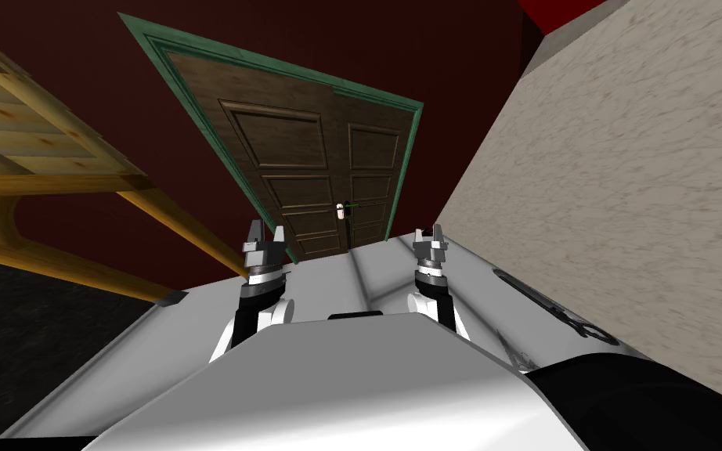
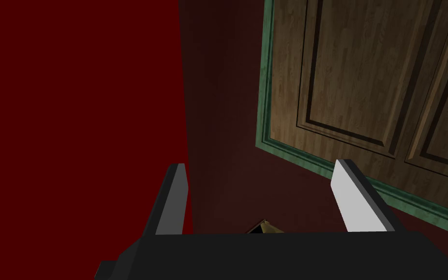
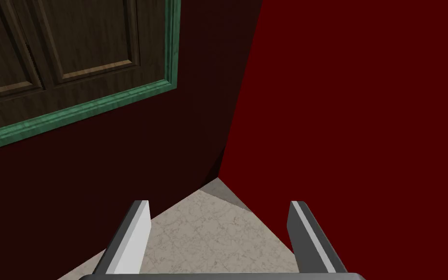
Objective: Pull the door open
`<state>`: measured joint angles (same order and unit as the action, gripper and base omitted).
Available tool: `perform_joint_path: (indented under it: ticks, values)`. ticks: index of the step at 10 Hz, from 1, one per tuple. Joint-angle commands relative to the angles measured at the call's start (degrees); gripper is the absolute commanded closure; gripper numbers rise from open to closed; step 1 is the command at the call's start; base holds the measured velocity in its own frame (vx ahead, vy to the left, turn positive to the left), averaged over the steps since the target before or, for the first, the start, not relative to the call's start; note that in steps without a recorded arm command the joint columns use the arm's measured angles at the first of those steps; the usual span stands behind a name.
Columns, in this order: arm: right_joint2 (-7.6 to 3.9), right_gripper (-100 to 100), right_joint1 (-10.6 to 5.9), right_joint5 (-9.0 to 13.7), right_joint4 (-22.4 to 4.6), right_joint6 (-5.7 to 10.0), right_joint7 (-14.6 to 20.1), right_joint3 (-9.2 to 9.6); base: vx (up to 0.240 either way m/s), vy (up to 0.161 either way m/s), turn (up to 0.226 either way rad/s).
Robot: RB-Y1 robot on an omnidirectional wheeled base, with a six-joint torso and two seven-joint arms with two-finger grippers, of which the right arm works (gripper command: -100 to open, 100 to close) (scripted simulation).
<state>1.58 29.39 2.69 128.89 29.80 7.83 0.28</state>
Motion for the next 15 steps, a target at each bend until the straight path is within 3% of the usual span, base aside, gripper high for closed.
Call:
perform_joint_path:
  ticks: [1, 8, 15]
  values:
    - [-0.52, -100, -1.11, 0.1, -1.8, -0.02, 0.0, 0.1, 0.045, 0.04, 0.03]
    - [-2.57, -100, -6.31, 0.8, -10.5, -0.14, -0.1, 0.55, 0.1, 0.005, 0.021]
    - [-4.85, -100, -13.41, 1.7, -21.9, -0.29, -0.1, 1.17, 0.097, 0.013, 0.029]
